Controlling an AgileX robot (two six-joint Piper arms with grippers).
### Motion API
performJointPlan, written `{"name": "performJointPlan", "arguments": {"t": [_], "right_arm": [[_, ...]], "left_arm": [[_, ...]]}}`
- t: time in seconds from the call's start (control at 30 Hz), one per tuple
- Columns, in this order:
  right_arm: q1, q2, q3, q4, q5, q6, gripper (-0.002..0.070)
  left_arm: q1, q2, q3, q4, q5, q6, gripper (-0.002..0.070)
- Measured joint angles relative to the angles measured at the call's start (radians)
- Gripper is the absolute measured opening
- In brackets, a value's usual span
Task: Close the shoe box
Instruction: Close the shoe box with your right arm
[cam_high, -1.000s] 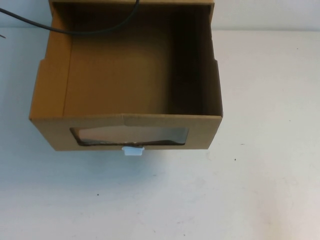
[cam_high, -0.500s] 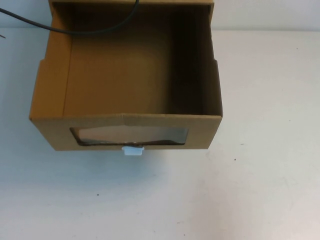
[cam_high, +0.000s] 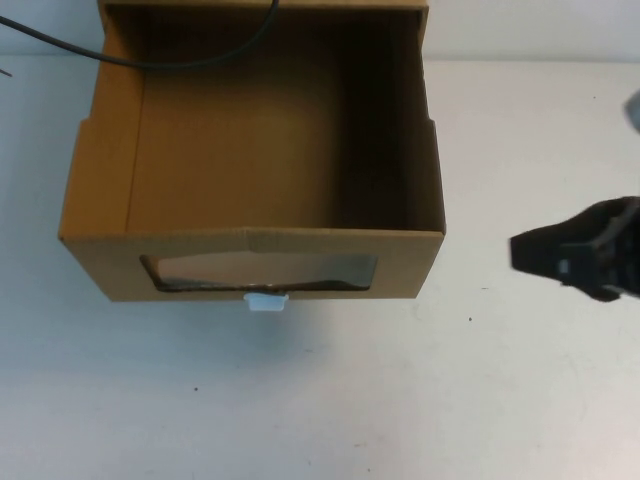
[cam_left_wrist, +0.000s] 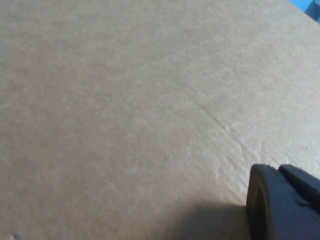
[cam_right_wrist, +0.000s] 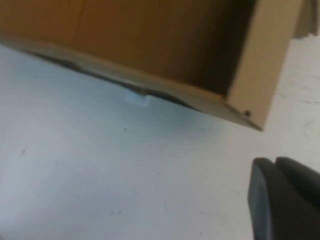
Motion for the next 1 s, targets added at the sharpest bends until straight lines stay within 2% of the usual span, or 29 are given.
{"name": "performJointPlan", "arguments": {"t": [0.23, 0.4, 0.57, 1.0], "right_arm": [[0.390, 0.142, -0.095, -0.233, -0.123, 0.216, -0.0011], [0.548, 0.253, -0.150, -0.279, -0.254, 0.259, -0.0011], [0.595, 0.385, -0.236, -0.279, -0.314, 0.260, -0.0011], [0.604, 0.589, -0.398, -0.281, -0.352, 0.260, -0.0011]], "left_arm": [[0.000, 0.000, 0.000, -0.002, 0.000, 0.000, -0.0002], [0.000, 0.000, 0.000, -0.002, 0.000, -0.002, -0.0002], [0.000, 0.000, 0.000, -0.002, 0.000, -0.004, -0.0002], [0.000, 0.000, 0.000, -0.002, 0.000, -0.006, -0.0002]]}}
